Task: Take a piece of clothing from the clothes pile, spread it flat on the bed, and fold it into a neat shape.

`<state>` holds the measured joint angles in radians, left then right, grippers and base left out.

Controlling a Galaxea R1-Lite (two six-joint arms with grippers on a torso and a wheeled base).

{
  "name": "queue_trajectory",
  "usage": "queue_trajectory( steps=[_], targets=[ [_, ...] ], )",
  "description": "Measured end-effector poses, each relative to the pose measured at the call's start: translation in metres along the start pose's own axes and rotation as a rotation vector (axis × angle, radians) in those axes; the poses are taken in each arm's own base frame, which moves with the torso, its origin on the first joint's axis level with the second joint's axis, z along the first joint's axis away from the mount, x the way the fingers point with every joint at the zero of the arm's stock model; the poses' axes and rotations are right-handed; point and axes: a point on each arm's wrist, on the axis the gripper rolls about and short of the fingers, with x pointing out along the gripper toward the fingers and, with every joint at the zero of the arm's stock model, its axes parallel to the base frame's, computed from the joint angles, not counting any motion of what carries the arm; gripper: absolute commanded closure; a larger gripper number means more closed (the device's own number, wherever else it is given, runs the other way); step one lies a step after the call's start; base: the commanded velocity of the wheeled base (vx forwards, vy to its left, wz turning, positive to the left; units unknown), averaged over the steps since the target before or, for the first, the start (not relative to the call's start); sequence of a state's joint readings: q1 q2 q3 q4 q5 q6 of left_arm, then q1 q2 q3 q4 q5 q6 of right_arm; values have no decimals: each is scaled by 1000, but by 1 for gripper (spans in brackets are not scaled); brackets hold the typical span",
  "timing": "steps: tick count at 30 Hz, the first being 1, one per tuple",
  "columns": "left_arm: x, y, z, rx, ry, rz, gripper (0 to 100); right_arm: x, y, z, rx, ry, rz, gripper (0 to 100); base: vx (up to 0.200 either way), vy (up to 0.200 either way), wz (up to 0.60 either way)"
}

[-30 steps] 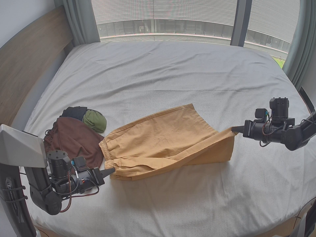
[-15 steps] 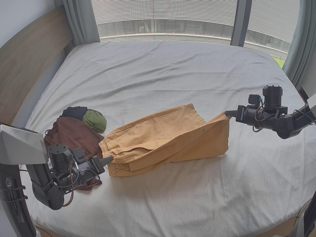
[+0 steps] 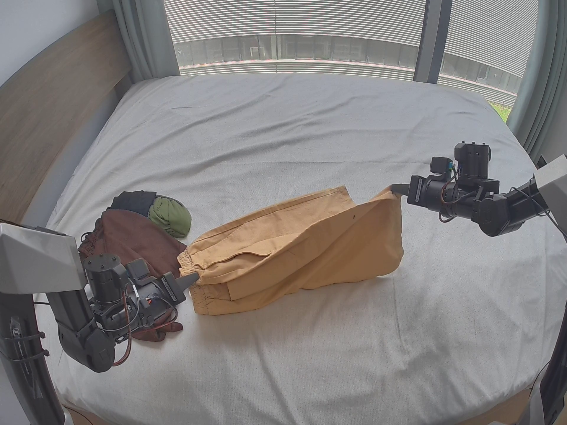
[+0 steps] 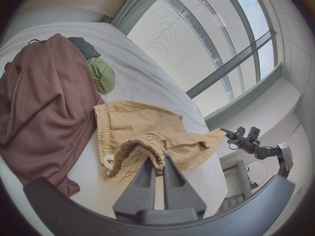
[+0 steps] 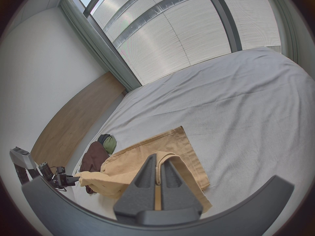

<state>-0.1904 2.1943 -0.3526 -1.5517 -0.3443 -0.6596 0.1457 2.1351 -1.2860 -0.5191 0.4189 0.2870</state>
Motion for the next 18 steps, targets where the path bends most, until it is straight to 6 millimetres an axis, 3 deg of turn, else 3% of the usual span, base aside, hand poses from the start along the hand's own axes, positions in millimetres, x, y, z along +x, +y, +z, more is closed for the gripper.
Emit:
queue_trajectory(
  steps=[18],
  targets=[
    [9,0,11,-60,-69,8,100,22,-1,28,-28,-59,18,100,0,0,0]
  ],
)
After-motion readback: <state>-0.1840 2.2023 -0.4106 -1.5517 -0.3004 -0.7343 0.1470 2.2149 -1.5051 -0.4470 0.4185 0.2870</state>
